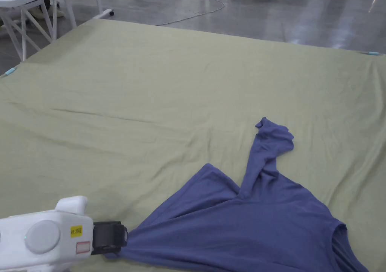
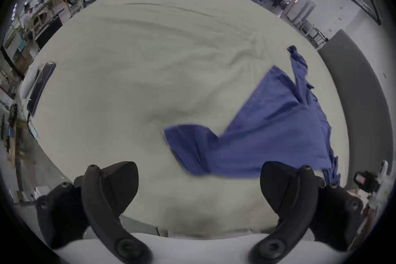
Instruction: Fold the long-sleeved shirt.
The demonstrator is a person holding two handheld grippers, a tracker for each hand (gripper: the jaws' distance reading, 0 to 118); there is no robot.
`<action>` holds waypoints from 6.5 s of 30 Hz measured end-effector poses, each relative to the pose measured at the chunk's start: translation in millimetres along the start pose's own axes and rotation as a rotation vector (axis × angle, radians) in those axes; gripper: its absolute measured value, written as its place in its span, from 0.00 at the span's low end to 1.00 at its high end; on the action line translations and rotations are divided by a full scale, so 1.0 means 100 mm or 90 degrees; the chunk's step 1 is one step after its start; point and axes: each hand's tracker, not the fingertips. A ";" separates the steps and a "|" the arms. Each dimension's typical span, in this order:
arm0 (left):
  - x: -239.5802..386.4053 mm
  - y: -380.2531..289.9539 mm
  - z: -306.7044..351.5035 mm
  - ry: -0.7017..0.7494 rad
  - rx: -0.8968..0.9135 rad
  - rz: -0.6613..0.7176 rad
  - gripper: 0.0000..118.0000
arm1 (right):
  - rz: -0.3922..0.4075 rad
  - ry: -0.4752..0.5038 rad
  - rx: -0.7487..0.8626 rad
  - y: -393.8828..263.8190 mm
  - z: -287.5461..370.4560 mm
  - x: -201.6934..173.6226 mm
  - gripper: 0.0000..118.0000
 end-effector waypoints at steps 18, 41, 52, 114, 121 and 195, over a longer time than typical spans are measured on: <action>0.14 0.14 -0.22 -0.001 -0.007 -0.074 0.00 | 0.089 -0.111 -0.023 1.66 -1.28 0.45 1.00; 0.24 0.18 0.50 -0.063 0.061 -0.022 0.00 | 0.145 -0.028 -0.002 1.70 -0.96 0.10 0.00; 0.50 0.38 1.26 -0.145 0.168 -0.022 0.00 | 0.058 -0.015 0.231 1.02 1.29 0.22 0.00; 1.46 3.24 -0.41 0.009 0.044 -0.171 0.00 | 0.212 -0.202 0.067 3.33 -1.25 0.61 0.00; 1.20 2.25 0.42 -0.013 0.038 -0.271 0.00 | 0.264 -0.156 0.078 2.22 -0.42 0.40 0.00; 0.55 0.64 -0.28 -0.122 -0.031 -0.112 0.00 | -0.014 -0.212 -0.049 5.17 -3.95 0.75 0.34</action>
